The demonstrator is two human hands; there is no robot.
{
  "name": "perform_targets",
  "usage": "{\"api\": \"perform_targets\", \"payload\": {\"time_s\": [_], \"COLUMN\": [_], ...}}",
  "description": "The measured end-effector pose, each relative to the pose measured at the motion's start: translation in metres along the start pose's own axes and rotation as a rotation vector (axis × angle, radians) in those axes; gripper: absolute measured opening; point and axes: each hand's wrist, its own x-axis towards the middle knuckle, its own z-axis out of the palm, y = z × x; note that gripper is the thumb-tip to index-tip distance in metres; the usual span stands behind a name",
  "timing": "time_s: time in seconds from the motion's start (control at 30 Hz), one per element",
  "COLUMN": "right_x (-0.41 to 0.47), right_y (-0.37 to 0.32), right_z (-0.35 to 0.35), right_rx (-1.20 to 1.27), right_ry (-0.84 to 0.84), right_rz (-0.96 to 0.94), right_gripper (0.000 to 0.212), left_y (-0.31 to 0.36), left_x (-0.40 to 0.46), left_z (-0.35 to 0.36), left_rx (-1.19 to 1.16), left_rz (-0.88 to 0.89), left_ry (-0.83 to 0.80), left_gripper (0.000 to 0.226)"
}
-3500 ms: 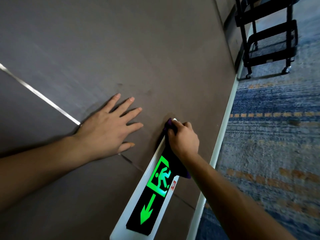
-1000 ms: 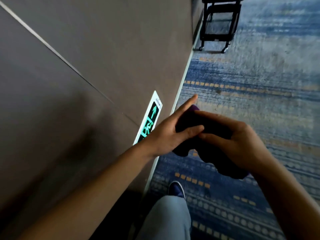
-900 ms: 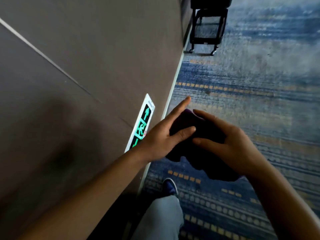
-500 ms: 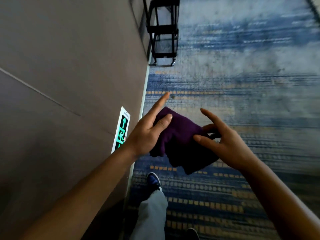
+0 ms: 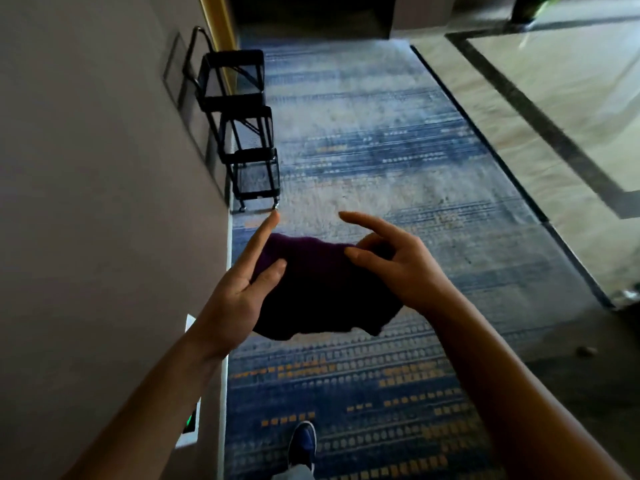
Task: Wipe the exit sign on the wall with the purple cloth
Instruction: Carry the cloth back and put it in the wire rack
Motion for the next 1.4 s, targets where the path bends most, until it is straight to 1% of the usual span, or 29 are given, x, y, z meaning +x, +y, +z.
{"api": "perform_targets", "payload": {"time_s": [0.17,0.23,0.3,0.4,0.47,0.53,0.63,0.7,0.77,0.8,0.9,0.97,1.07,1.17,1.27,1.33,1.4], "right_x": [0.044,0.057,0.065,0.066,0.062,0.063,0.075,0.086,0.099,0.106,0.136,0.159,0.192,0.221,0.245,0.263,0.281], "right_y": [-0.015,-0.014,-0.012,-0.005,-0.005,-0.009,-0.011,0.001,0.019,0.029,0.061,0.073,0.078,0.078,0.081,0.087,0.094], "right_z": [-0.006,-0.008,-0.011,-0.018,-0.024,-0.027,-0.025,-0.026,-0.037,-0.047,-0.084,-0.111,-0.148,-0.177,-0.201,-0.216,-0.227], "right_rx": [-0.001,-0.028,-0.054,-0.095,-0.089,-0.068,-0.092,-0.108,-0.065,-0.046,0.07,0.17,0.27,0.32,0.265,0.225,0.192], "right_ry": [0.017,0.024,0.058,0.169,0.257,0.296,0.294,0.329,0.36,0.368,0.371,0.382,0.382,0.324,0.218,0.145,0.122], "right_rz": [0.052,0.078,0.119,0.159,0.157,0.104,0.017,0.003,0.043,0.054,0.061,0.083,0.051,0.022,0.024,0.034,0.049], "right_gripper": [0.044,0.045,0.051,0.066,0.07,0.068,0.062,0.055,0.047,0.047,0.064,0.076,0.082,0.086,0.096,0.092,0.082], "left_y": [-0.007,-0.009,-0.009,-0.004,-0.002,0.002,0.011,0.018,0.025,0.027,0.034,0.041,0.049,0.048,0.037,0.028,0.017], "left_x": [0.034,0.049,0.065,0.087,0.099,0.113,0.136,0.156,0.18,0.192,0.23,0.255,0.292,0.324,0.351,0.37,0.39], "left_z": [-0.007,-0.009,-0.008,-0.004,0.002,0.012,0.031,0.043,0.055,0.062,0.085,0.103,0.122,0.131,0.133,0.133,0.135], "left_rx": [-0.078,-0.134,-0.203,-0.305,-0.377,-0.464,-0.543,-0.545,-0.531,-0.542,-0.633,-0.74,-0.88,-0.836,-0.623,-0.459,-0.339], "left_rz": [0.017,0.026,0.028,0.023,0.0,-0.075,-0.147,-0.122,-0.079,-0.069,-0.085,-0.12,-0.162,-0.188,-0.147,-0.121,-0.105], "left_ry": [0.01,0.057,0.095,0.125,0.141,0.173,0.228,0.253,0.29,0.311,0.368,0.37,0.373,0.397,0.49,0.53,0.529], "left_gripper": [0.073,0.069,0.063,0.06,0.051,0.04,0.034,0.032,0.031,0.031,0.033,0.033,0.038,0.036,0.035,0.034,0.034]}}
